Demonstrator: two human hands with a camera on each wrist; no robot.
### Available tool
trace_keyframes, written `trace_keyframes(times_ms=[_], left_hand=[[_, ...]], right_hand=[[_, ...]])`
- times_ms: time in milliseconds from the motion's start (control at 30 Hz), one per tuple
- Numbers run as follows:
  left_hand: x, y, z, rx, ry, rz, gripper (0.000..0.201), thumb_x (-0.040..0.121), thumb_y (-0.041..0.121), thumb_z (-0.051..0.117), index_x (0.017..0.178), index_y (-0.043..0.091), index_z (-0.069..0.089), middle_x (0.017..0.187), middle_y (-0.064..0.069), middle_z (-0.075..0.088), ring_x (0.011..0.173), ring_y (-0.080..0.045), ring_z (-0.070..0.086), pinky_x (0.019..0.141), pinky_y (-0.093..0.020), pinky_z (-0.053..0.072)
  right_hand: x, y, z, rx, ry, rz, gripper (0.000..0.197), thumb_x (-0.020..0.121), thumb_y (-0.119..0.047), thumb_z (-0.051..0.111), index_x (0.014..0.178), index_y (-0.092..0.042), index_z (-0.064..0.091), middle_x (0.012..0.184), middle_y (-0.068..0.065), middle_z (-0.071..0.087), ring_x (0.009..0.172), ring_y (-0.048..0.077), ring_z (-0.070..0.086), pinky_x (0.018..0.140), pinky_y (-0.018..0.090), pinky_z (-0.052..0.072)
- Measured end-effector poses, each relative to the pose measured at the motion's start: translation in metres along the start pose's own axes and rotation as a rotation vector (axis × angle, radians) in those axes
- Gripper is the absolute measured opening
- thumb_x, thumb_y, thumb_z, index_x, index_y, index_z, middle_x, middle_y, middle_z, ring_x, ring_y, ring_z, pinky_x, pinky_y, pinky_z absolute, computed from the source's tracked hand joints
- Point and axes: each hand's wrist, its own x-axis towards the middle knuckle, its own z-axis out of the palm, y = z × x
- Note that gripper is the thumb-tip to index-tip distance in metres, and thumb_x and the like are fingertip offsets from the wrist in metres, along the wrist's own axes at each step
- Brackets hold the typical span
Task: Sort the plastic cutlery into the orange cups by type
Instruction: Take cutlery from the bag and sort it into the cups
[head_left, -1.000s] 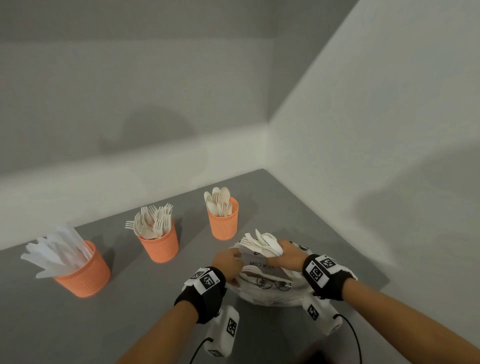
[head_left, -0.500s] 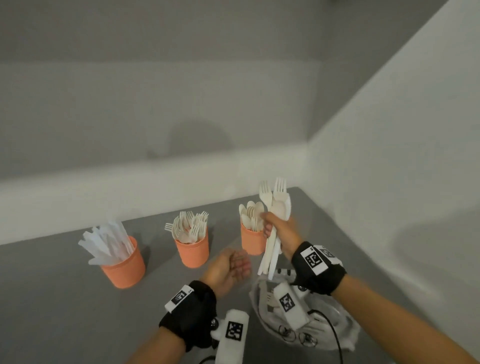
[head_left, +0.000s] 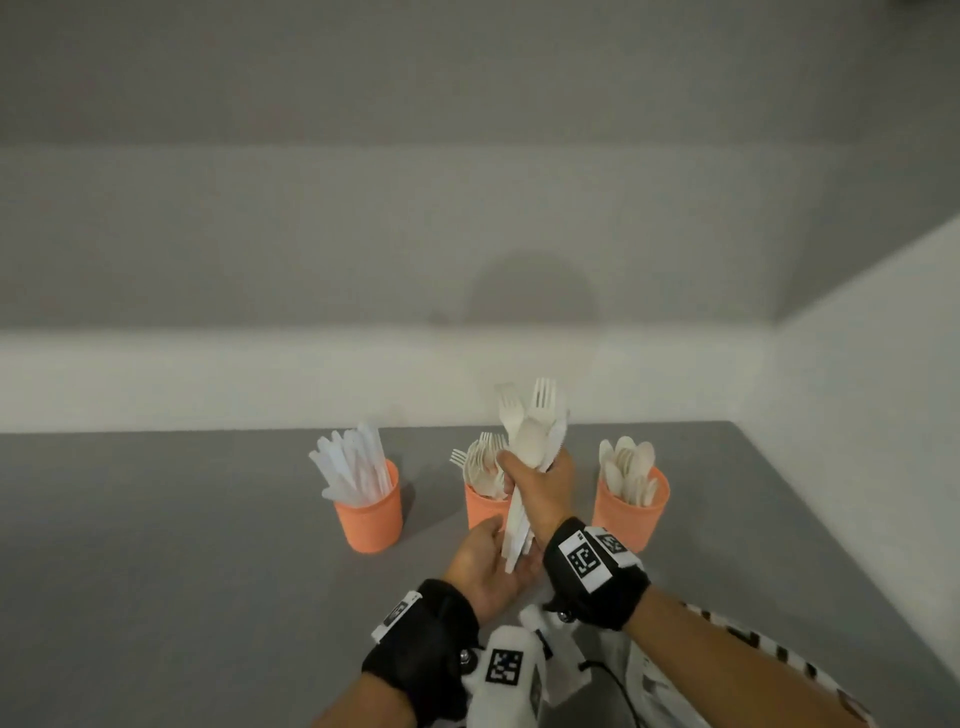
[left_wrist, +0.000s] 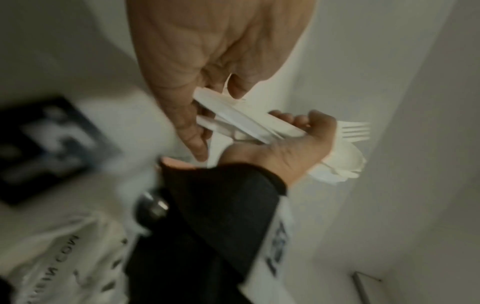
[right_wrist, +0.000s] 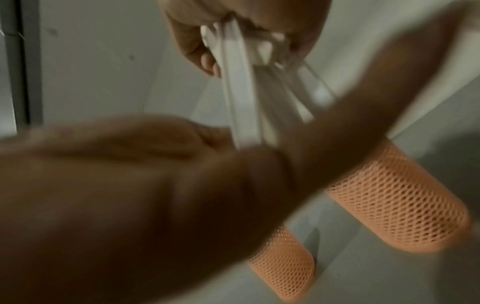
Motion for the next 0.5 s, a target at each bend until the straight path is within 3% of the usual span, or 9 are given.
trace_keyframes(times_ms=[133, 233, 300, 367, 433, 500], left_hand=[[0.004, 0.010, -0.001, -0.010, 0.023, 0.037, 0.033, 0.099, 0.025, 0.034, 0.095, 0.003, 0.058, 0.076, -0.012, 0.063, 0.055, -0.022, 0.065, 0.054, -0.030, 0.056], [0.009, 0.015, -0.001, -0.033, 0.001, 0.060, 0.033, 0.099, 0.026, 0.035, 0.102, 0.002, 0.058, 0.076, -0.013, 0.067, 0.066, -0.022, 0.065, 0.052, -0.029, 0.057], [0.009, 0.018, 0.002, -0.037, -0.056, 0.056, 0.041, 0.098, 0.036, 0.037, 0.115, 0.005, 0.057, 0.085, -0.013, 0.069, 0.081, -0.023, 0.064, 0.057, -0.031, 0.058], [0.011, 0.020, 0.003, 0.050, -0.096, 0.042, 0.054, 0.096, 0.050, 0.032, 0.121, 0.009, 0.057, 0.095, -0.012, 0.068, 0.087, -0.023, 0.063, 0.067, -0.035, 0.055], [0.012, 0.023, -0.001, 0.246, -0.096, 0.067, 0.069, 0.092, 0.063, 0.024, 0.115, 0.009, 0.060, 0.088, -0.009, 0.068, 0.081, -0.022, 0.063, 0.071, -0.034, 0.050], [0.013, 0.029, -0.005, 0.448, -0.103, 0.162, 0.069, 0.089, 0.065, 0.026, 0.102, 0.008, 0.062, 0.076, -0.005, 0.064, 0.073, -0.017, 0.060, 0.073, -0.031, 0.046]], right_hand=[[0.001, 0.005, 0.012, 0.034, 0.049, -0.022, 0.024, 0.075, 0.011, 0.064, 0.069, -0.009, 0.053, 0.050, -0.006, 0.056, 0.041, -0.002, 0.053, 0.047, 0.014, 0.045], [-0.002, 0.009, 0.017, 0.021, 0.001, -0.013, 0.015, 0.075, 0.004, 0.069, 0.078, -0.006, 0.058, 0.054, -0.007, 0.061, 0.045, -0.001, 0.057, 0.047, 0.015, 0.047], [-0.003, 0.014, 0.018, 0.019, -0.020, 0.027, 0.017, 0.075, -0.003, 0.072, 0.079, -0.015, 0.062, 0.061, -0.008, 0.064, 0.051, 0.000, 0.061, 0.050, 0.014, 0.049], [-0.001, 0.016, 0.016, 0.029, -0.030, 0.080, 0.013, 0.077, -0.008, 0.072, 0.081, -0.016, 0.063, 0.055, -0.006, 0.061, 0.049, 0.008, 0.059, 0.051, 0.019, 0.051], [0.005, 0.016, 0.011, 0.041, -0.038, 0.106, 0.010, 0.079, -0.008, 0.071, 0.085, -0.009, 0.063, 0.054, -0.001, 0.059, 0.050, 0.012, 0.057, 0.053, 0.024, 0.050], [0.010, 0.016, 0.004, -0.004, -0.065, 0.113, 0.010, 0.080, -0.006, 0.069, 0.085, -0.011, 0.063, 0.065, 0.003, 0.065, 0.061, 0.016, 0.064, 0.061, 0.027, 0.053]])
